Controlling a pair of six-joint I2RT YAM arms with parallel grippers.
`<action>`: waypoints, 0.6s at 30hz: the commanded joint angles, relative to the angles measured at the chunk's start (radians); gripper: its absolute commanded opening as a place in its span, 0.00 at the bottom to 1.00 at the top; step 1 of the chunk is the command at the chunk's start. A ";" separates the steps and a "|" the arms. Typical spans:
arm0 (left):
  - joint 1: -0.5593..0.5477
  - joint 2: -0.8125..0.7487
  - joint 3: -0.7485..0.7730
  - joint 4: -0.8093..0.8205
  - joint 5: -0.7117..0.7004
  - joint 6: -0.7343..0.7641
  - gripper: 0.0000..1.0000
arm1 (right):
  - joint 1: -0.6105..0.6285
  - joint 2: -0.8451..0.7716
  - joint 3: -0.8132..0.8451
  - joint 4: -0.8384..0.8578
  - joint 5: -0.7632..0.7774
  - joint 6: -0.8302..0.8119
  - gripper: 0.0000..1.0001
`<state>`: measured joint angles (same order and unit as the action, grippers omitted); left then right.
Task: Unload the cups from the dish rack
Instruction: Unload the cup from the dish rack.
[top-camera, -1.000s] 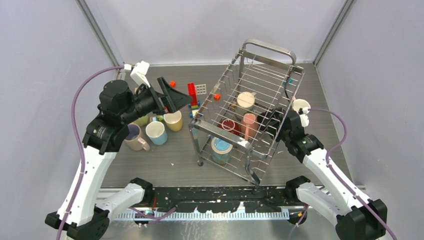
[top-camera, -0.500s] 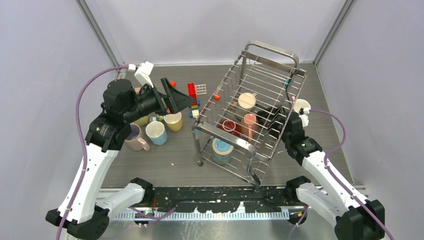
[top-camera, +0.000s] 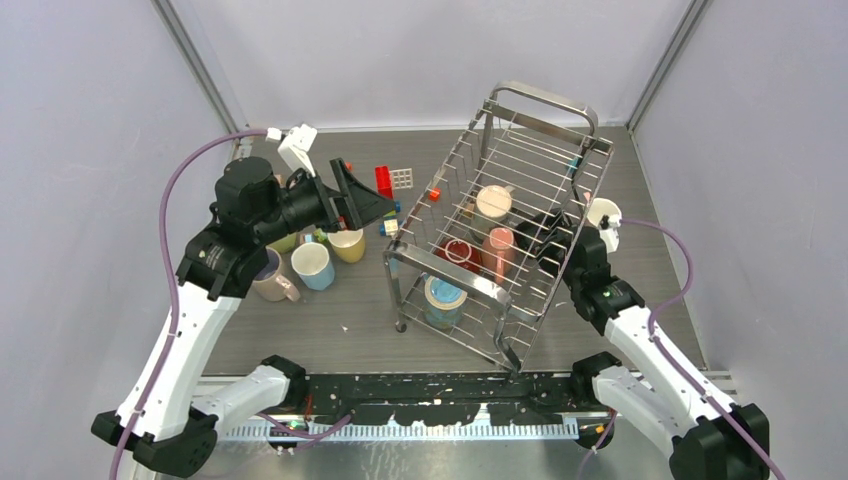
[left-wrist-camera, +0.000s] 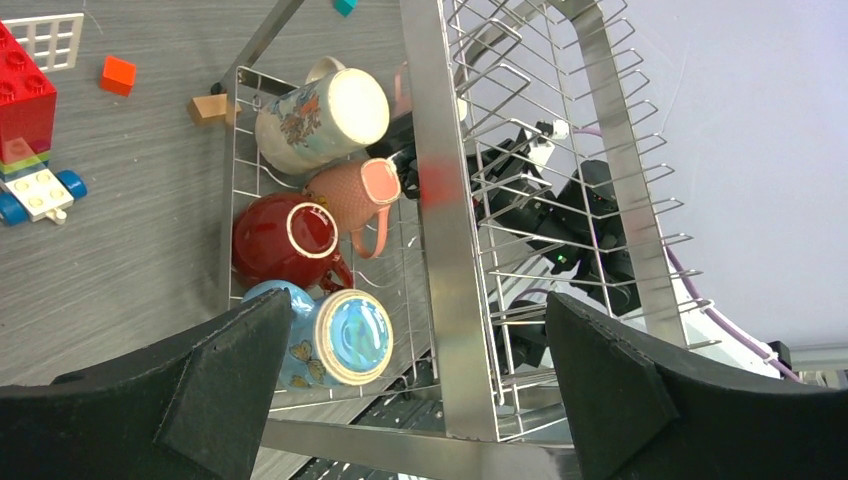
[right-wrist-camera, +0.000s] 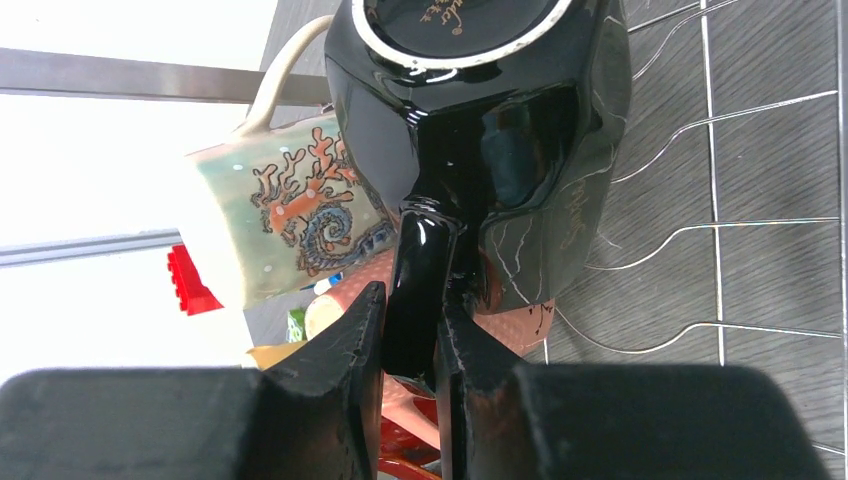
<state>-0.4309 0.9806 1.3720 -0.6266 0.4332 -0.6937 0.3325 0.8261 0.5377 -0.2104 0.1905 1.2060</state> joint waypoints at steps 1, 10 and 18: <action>-0.009 -0.002 -0.006 0.028 -0.002 0.037 1.00 | 0.007 -0.055 0.008 0.108 0.022 -0.026 0.01; -0.012 0.002 -0.005 0.024 -0.013 0.043 1.00 | 0.006 -0.133 0.031 0.053 0.038 -0.045 0.01; -0.012 0.004 0.002 0.024 -0.023 0.040 1.00 | 0.006 -0.197 0.074 -0.063 0.077 -0.045 0.01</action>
<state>-0.4389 0.9848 1.3643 -0.6285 0.4171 -0.6704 0.3328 0.6788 0.5335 -0.3153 0.2192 1.1748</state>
